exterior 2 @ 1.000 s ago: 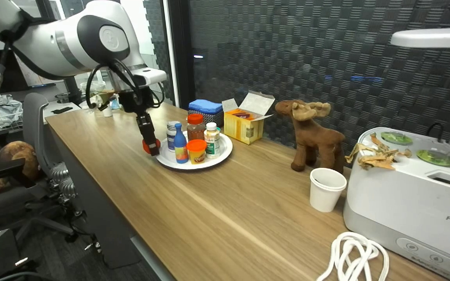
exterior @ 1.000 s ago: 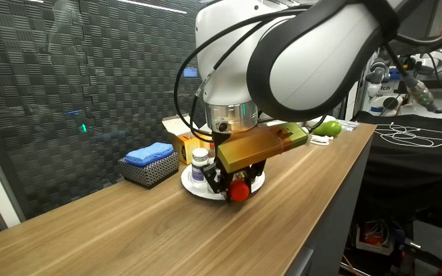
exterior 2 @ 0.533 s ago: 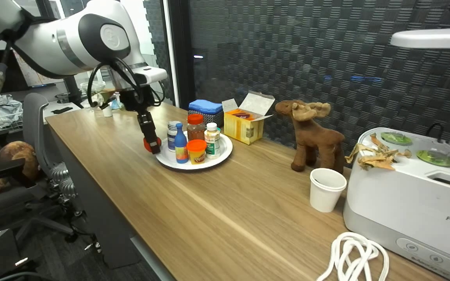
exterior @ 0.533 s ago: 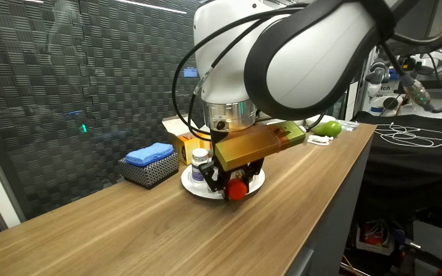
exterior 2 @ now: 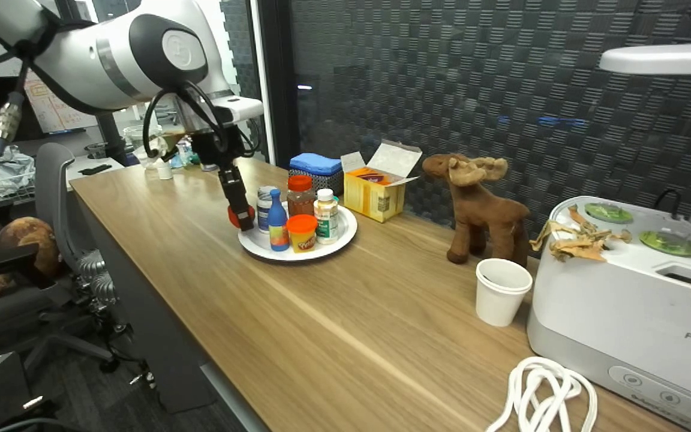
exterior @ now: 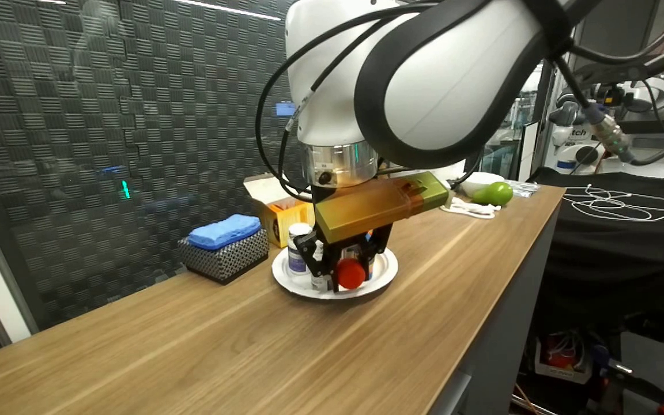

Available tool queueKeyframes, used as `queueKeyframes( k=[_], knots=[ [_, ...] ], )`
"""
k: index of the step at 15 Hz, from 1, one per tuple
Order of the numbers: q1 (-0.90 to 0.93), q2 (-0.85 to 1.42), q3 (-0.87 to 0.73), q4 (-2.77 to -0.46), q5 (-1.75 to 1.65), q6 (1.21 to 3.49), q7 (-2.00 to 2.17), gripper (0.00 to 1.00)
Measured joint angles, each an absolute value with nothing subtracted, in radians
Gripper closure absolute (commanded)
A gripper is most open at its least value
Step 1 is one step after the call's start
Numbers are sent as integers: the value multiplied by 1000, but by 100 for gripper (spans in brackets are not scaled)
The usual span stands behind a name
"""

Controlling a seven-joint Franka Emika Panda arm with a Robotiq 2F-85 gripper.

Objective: Put the bottles on the tray

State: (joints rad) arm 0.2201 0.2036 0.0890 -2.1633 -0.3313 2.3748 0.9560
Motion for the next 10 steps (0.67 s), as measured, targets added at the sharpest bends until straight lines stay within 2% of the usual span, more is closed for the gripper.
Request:
queueKeyframes(
  k=[10],
  knots=[
    [217, 260, 74, -2104, -327, 2374, 951, 76]
  ],
)
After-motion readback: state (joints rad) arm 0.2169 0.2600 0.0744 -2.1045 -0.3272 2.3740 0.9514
